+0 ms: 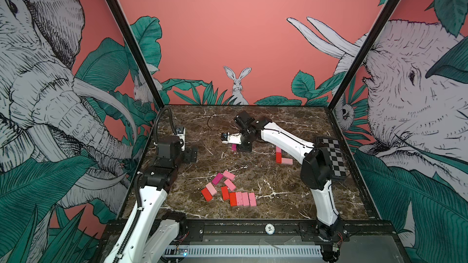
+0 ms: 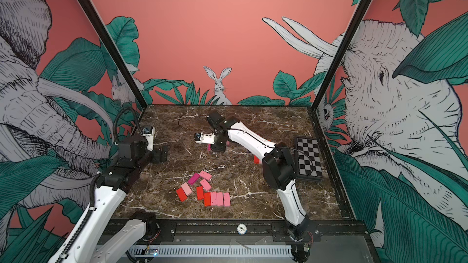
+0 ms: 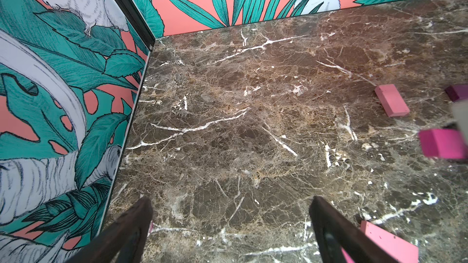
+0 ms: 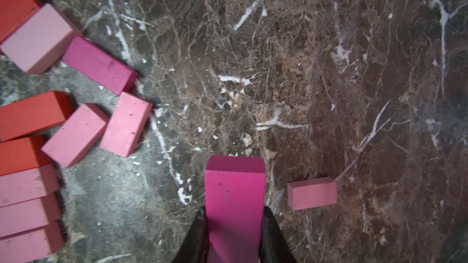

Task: Assemble the letter t with building blocks
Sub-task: Assemble the building block at the center of the board.

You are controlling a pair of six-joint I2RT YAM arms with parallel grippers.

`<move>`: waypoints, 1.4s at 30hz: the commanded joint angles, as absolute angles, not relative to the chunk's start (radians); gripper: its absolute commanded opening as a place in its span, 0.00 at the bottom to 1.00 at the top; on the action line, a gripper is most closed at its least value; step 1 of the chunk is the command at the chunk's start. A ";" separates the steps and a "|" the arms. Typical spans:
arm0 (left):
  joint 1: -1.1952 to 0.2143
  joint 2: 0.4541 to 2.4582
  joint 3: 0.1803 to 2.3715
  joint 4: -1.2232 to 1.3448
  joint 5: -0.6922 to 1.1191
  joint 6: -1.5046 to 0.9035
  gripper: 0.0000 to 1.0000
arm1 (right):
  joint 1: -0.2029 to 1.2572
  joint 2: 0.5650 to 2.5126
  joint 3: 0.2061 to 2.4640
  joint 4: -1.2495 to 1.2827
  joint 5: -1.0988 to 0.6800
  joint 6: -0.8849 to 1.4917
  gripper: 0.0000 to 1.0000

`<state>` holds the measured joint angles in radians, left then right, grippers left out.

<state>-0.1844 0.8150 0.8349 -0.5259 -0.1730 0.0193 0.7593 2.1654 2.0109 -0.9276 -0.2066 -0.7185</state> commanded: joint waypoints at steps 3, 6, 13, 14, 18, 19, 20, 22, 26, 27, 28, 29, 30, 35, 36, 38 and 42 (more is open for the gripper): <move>-0.183 0.791 0.818 -0.518 -0.183 0.024 0.99 | 0.730 2.290 2.189 -1.022 -0.207 -0.810 0.05; -0.182 0.791 0.818 -0.518 -0.185 0.025 0.99 | 0.719 2.344 2.246 -1.019 -0.201 -0.822 0.06; -0.183 0.791 0.818 -0.517 -0.184 0.025 0.99 | 0.706 2.423 2.302 -0.973 -0.168 -0.848 0.08; -0.183 0.789 0.818 -0.517 -0.185 0.026 0.99 | 0.706 2.431 2.305 -0.966 -0.168 -0.855 0.08; -0.182 0.788 0.816 -0.517 -0.187 0.028 0.99 | 0.701 2.458 2.322 -0.949 -0.153 -0.862 0.09; -0.183 0.788 0.817 -0.516 -0.186 0.027 0.99 | 0.700 2.465 2.326 -0.947 -0.151 -0.864 0.09; -0.183 0.788 0.816 -0.516 -0.186 0.027 0.99 | 0.698 2.470 2.328 -0.946 -0.147 -0.864 0.10; -0.182 0.788 0.816 -0.515 -0.186 0.027 0.99 | 0.696 2.481 2.329 -0.939 -0.140 -0.869 0.10; -0.183 0.789 0.816 -0.515 -0.186 0.028 0.99 | 0.692 2.506 2.336 -0.927 -0.127 -0.875 0.11; -0.183 0.789 0.816 -0.515 -0.186 0.028 0.99 | 0.689 2.512 2.339 -0.924 -0.126 -0.876 0.11; -0.183 0.789 0.816 -0.515 -0.187 0.028 0.99 | 0.689 2.518 2.342 -0.923 -0.126 -0.876 0.11; -0.183 0.789 0.816 -0.515 -0.186 0.028 0.99 | 0.687 2.522 2.344 -0.921 -0.124 -0.874 0.11; -0.183 0.789 0.816 -0.515 -0.186 0.028 0.99 | 0.685 2.528 2.346 -0.916 -0.123 -0.874 0.11; -0.182 0.788 0.816 -0.515 -0.189 0.030 0.99 | 0.678 2.543 2.344 -0.912 -0.113 -0.876 0.11; -0.183 0.790 0.816 -0.515 -0.191 0.029 0.99 | 0.677 2.547 2.343 -0.910 -0.110 -0.876 0.11; -0.182 0.790 0.816 -0.515 -0.191 0.031 0.99 | 0.675 2.549 2.341 -0.910 -0.109 -0.876 0.12; -0.182 0.791 0.816 -0.516 -0.193 0.032 0.99 | 0.670 2.554 2.330 -0.908 -0.106 -0.880 0.13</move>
